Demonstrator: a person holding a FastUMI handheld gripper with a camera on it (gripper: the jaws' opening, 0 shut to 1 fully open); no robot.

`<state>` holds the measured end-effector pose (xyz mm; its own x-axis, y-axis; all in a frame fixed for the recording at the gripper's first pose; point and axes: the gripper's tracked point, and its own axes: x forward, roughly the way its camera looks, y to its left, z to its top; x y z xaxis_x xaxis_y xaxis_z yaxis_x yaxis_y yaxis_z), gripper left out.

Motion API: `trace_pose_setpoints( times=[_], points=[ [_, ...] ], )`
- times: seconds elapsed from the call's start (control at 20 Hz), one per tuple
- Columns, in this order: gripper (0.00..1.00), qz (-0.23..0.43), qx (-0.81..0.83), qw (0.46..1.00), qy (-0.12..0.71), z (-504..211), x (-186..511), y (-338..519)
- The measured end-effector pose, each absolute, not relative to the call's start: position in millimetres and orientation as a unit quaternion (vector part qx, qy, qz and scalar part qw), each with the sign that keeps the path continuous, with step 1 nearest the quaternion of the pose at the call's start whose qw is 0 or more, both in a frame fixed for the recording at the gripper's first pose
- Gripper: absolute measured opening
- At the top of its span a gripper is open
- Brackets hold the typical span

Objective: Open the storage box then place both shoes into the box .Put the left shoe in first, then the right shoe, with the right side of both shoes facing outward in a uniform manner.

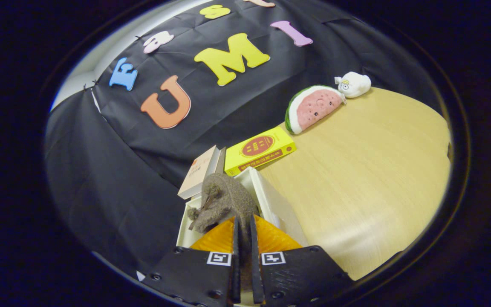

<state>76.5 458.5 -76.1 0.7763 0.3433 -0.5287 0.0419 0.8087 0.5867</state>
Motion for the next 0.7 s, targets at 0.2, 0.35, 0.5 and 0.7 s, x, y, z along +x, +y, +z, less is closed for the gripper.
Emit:
trace_pose_setpoints(
  times=[0.2,0.35,0.5,0.7],
  points=[
    [0.14,0.104,0.31,0.891,0.316,-68,74,464],
    [0.42,0.112,0.293,0.902,0.297,-58,75,458],
    [0.74,0.118,0.271,0.917,0.269,-44,75,445],
    [0.93,0.125,0.187,0.949,0.22,-24,71,415]
  ],
)
